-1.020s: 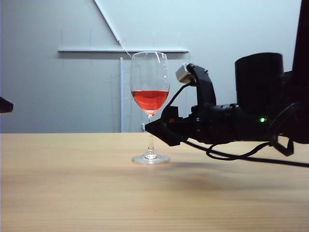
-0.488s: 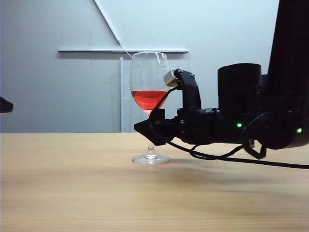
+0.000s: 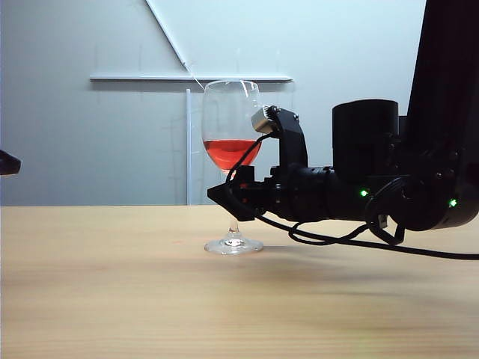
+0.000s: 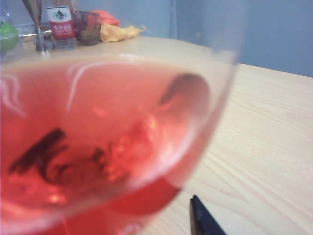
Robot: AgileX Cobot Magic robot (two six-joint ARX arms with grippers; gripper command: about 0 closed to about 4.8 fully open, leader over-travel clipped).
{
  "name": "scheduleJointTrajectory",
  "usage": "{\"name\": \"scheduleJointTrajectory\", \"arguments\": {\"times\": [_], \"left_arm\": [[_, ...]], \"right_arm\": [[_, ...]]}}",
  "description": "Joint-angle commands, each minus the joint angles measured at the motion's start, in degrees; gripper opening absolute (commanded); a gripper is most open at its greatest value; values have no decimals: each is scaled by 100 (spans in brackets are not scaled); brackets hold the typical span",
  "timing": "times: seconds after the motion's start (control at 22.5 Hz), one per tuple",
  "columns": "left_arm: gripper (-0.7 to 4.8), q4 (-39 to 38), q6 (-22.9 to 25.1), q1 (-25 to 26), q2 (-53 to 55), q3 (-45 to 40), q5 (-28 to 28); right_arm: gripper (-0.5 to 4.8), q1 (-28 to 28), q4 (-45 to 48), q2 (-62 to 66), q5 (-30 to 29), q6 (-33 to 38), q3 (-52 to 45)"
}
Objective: Gently pick up the goblet, rotate it counterclockwise for two full turns (viewing from above), and then place it back on the table.
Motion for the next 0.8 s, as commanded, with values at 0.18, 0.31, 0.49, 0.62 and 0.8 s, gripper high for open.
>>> {"name": "scheduleJointTrajectory", "arguments": {"times": [0.18,0.31,0.49,0.62,0.8], "left_arm": [[-5,74,2,7,-4,20,13],[-5,74,2,7,-4,20,13],[-5,74,2,7,-4,20,13],[-5,74,2,7,-4,20,15],[-5,74,2,7,-4,20,13]], "right_arm": [[197,9,101,-17,-28,31,24],[172,9,101,-17,-28,111,24],[114,9,103,-17,-28,157,24],[93,9,111,-17,-31,162,24],[26,9,120,-17,-46,181,24]]}}
